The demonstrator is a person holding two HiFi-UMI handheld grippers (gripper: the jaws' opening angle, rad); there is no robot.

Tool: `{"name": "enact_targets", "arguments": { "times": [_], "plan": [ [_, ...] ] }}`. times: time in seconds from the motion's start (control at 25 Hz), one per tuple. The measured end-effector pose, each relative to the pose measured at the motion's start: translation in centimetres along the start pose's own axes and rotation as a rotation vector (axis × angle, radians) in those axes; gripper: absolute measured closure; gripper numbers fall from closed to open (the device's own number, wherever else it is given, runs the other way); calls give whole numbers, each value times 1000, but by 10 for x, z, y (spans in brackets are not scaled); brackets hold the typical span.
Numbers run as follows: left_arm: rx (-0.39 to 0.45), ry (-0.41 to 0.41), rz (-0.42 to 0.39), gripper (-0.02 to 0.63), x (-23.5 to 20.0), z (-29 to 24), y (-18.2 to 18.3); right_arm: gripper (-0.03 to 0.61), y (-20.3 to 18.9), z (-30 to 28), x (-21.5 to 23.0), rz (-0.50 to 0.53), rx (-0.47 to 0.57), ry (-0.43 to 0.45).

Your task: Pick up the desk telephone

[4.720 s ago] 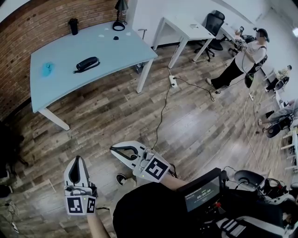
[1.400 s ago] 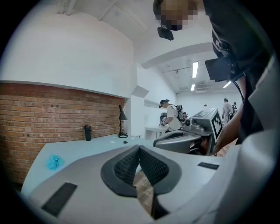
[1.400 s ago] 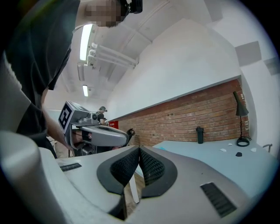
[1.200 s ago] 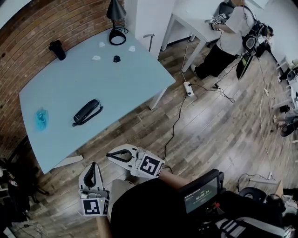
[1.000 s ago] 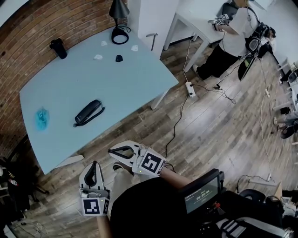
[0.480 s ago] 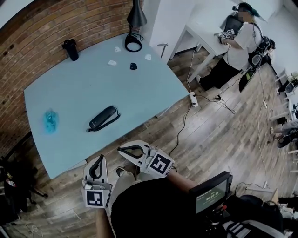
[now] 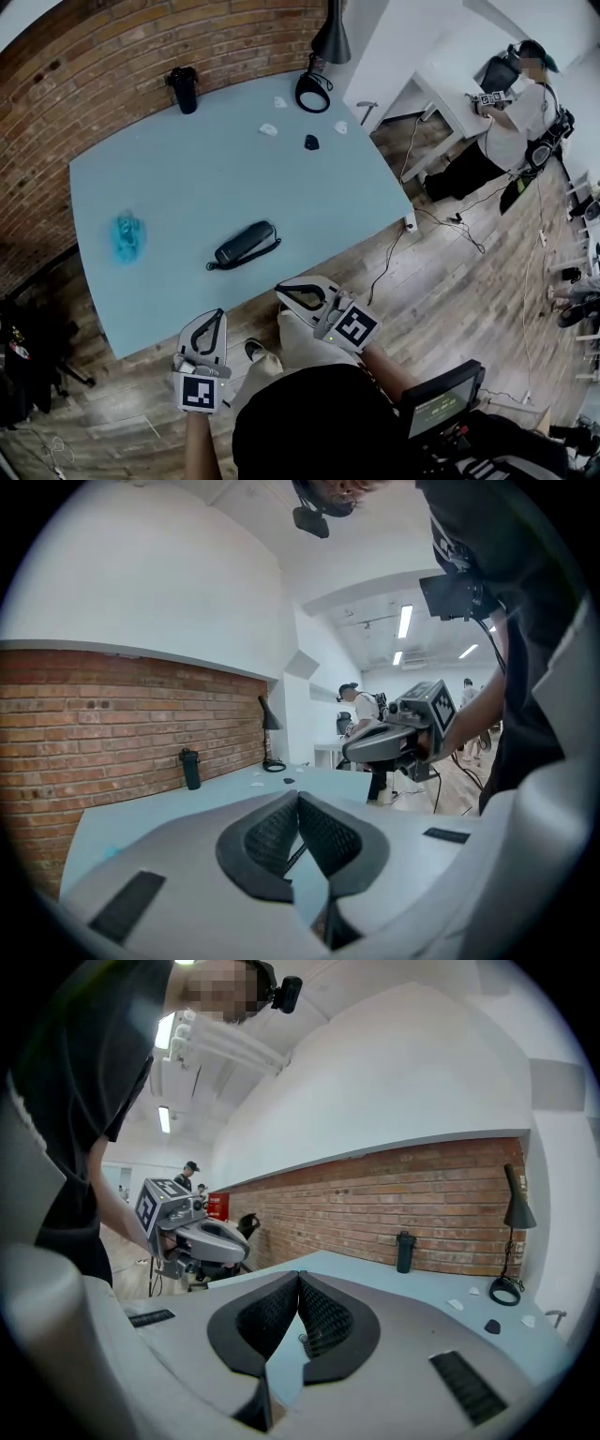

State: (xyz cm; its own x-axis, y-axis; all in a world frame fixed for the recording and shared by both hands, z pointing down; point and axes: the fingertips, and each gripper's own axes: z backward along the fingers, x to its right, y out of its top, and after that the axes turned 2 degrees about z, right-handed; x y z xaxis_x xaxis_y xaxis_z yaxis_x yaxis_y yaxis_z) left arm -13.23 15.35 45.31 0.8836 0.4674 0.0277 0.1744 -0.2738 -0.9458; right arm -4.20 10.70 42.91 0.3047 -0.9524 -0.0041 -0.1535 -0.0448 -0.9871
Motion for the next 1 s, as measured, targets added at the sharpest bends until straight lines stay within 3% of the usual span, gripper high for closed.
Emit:
{"name": "enact_targets", "arguments": {
  "times": [0.2,0.52,0.72,0.88,1.0],
  "plan": [
    [-98,30,9,621,-23,-38,-1,557,-13,-22,55,-12,-20,25],
    [-182,57,2,575,-41,-121,-1,557,-32,-45,134,58,-19,155],
    [-273,93,11,575,-54,-148,-14,554,-71,-49,180,216,-169,283],
    [-337,110,38,544,-62,-153,-32,521,-90,-55,194,227,-219,348],
    [-380,102,51,477,-73,-159,-49,509,-102,-68,193,240,-250,403]
  ]
}}
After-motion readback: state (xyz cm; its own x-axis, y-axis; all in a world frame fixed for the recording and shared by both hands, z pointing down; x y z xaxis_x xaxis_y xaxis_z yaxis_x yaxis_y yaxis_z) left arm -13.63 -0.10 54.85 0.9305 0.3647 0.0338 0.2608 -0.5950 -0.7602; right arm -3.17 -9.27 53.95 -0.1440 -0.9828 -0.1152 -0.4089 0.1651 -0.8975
